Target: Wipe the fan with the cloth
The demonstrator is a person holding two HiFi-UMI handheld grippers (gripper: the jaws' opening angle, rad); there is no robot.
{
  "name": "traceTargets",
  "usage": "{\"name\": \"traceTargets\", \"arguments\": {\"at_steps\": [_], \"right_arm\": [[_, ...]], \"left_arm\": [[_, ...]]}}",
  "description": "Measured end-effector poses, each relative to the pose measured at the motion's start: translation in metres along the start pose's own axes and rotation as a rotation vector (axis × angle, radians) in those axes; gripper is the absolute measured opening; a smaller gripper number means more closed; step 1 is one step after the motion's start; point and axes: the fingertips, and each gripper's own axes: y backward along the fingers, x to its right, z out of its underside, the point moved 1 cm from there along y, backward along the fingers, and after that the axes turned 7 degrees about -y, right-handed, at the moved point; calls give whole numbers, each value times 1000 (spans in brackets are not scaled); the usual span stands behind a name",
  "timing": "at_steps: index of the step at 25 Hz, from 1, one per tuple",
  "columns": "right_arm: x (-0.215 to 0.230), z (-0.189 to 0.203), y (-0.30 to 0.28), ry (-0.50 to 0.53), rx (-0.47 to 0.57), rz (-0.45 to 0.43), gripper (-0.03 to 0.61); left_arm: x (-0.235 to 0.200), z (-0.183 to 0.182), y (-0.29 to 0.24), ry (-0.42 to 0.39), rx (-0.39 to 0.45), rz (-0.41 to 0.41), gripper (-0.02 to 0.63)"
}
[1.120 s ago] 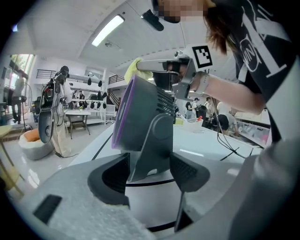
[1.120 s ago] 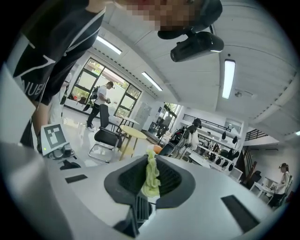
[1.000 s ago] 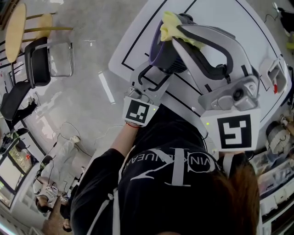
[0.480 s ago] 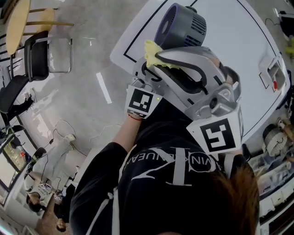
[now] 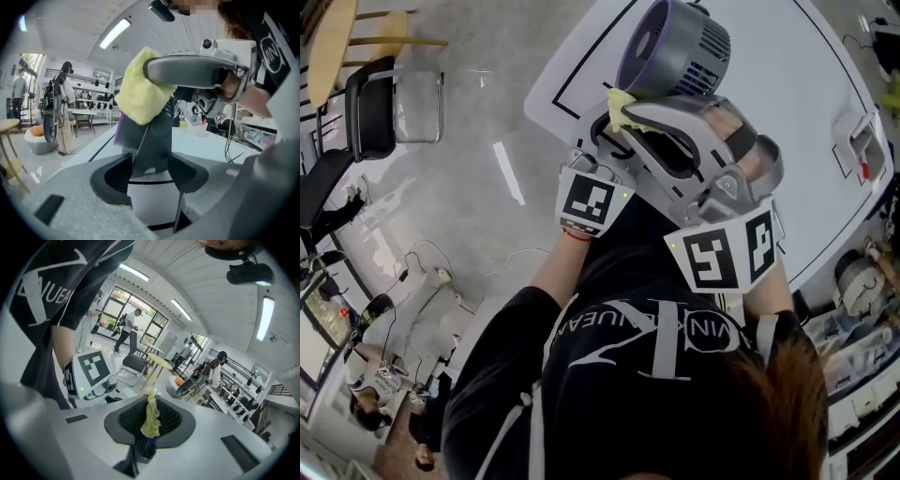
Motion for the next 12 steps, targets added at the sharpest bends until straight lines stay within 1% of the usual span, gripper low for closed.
{"name": "traceTargets", "arguments": {"at_steps": [4, 12], "right_arm": [[11, 1, 5, 32, -18, 57, 43], [42, -4, 19, -18, 24, 140, 43]], "left_arm": [[0, 1, 1, 3, -1, -4, 249], [0, 1, 2, -4, -23, 3, 242]]}}
